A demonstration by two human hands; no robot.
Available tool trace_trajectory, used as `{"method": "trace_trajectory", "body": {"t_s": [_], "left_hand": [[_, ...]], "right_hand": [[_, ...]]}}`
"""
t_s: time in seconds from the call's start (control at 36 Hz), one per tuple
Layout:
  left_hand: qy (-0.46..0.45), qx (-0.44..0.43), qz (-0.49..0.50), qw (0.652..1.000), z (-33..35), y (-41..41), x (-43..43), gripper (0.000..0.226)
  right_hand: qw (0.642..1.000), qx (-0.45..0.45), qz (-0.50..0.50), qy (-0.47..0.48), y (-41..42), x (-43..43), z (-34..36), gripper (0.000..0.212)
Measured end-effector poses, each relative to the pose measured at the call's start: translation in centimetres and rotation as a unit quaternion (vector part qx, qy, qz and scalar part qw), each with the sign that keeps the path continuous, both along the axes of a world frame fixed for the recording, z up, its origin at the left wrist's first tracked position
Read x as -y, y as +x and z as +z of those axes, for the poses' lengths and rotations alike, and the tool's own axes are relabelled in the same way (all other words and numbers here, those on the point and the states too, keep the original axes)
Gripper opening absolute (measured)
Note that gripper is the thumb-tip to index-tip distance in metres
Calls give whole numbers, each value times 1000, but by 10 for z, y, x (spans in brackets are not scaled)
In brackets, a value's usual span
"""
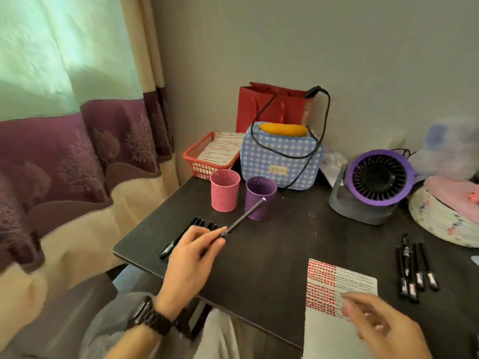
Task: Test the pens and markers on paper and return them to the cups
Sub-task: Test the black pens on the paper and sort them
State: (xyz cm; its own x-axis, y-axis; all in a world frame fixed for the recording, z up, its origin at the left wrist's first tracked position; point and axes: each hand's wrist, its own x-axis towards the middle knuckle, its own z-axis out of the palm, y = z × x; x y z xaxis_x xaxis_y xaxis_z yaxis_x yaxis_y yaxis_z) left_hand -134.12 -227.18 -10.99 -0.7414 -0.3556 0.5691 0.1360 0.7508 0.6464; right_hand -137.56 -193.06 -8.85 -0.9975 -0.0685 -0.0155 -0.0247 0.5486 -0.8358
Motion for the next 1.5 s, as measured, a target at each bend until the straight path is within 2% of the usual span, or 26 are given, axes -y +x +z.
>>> {"method": "trace_trajectory", "body": {"t_s": [0.17,0.25,0.42,0.56,0.89,1.22,1.44,1.5], "left_hand": [[35,102,119,987,-9,18,85,22],[34,144,164,975,-16,26,108,16],[-16,206,209,956,-27,33,112,15],[-45,228,238,943,-28,32,103,19],[-47,230,217,947,-30,32,106,20],[-69,267,209,938,-26,34,104,24],[-93,216,213,948,-19,25,76,20],[-108,211,186,954,-17,17,59,23]], "right_hand": [[988,-112,74,81,-3,63,9,29],[972,-133,154,114,-2,97,0,28],[935,-102,228,253,-9,150,-31,66],[909,-91,224,339,-10,160,-54,75],[905,-78,242,342,-17,157,-65,78],[912,-86,242,318,-11,156,-66,77],[912,-40,260,316,-15,160,-59,78],[921,-19,269,280,-17,158,-52,72]]}}
